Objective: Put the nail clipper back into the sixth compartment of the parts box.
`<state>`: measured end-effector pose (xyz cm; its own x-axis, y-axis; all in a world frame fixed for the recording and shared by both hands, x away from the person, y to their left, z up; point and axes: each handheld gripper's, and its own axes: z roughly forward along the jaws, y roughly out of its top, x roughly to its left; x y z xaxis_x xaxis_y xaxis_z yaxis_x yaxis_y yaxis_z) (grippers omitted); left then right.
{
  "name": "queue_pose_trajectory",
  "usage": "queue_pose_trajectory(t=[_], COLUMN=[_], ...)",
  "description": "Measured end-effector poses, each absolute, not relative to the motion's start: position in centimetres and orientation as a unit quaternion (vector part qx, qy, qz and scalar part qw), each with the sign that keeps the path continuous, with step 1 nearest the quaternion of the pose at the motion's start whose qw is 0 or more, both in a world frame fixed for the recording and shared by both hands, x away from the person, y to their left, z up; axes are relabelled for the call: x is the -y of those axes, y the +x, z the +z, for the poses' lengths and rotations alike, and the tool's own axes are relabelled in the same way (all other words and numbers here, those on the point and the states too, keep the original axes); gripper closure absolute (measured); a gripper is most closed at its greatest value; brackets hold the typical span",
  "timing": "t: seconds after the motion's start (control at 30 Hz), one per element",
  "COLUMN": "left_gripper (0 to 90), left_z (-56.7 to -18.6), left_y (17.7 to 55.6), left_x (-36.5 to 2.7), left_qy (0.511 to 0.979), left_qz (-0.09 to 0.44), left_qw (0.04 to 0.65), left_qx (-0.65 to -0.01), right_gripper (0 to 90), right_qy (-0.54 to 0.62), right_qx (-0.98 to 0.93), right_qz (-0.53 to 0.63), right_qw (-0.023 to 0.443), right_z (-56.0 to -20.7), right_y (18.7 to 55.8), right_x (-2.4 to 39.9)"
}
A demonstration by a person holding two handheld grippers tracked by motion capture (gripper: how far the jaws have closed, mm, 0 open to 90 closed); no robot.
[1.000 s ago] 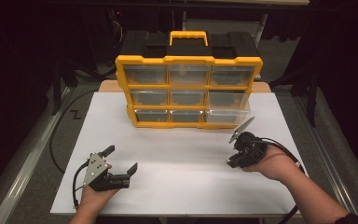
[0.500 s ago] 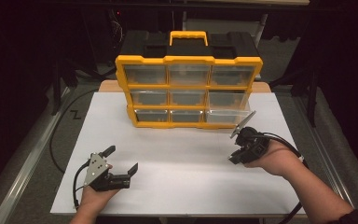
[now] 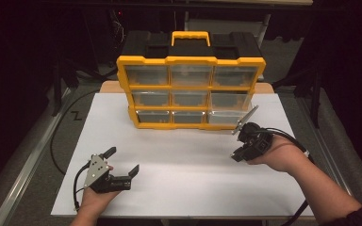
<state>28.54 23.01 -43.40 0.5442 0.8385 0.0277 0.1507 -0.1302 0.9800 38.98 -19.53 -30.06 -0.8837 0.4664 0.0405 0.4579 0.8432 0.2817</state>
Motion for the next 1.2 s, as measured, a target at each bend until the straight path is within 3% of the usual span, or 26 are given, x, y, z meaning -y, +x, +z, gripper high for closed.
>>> queue_pose_trajectory(t=[1.2], left_gripper=[0.3], left_z=[-43.4], left_y=[28.5], left_x=[-23.0], left_qy=[0.682], left_qz=[0.31], left_qw=[0.553], left_qx=[-0.364], right_gripper=[79.4], right_qy=[0.225], right_qx=[-0.965], right_qz=[0.134], right_qw=[0.021], right_z=[-27.1], right_y=[40.1], right_x=[19.0])
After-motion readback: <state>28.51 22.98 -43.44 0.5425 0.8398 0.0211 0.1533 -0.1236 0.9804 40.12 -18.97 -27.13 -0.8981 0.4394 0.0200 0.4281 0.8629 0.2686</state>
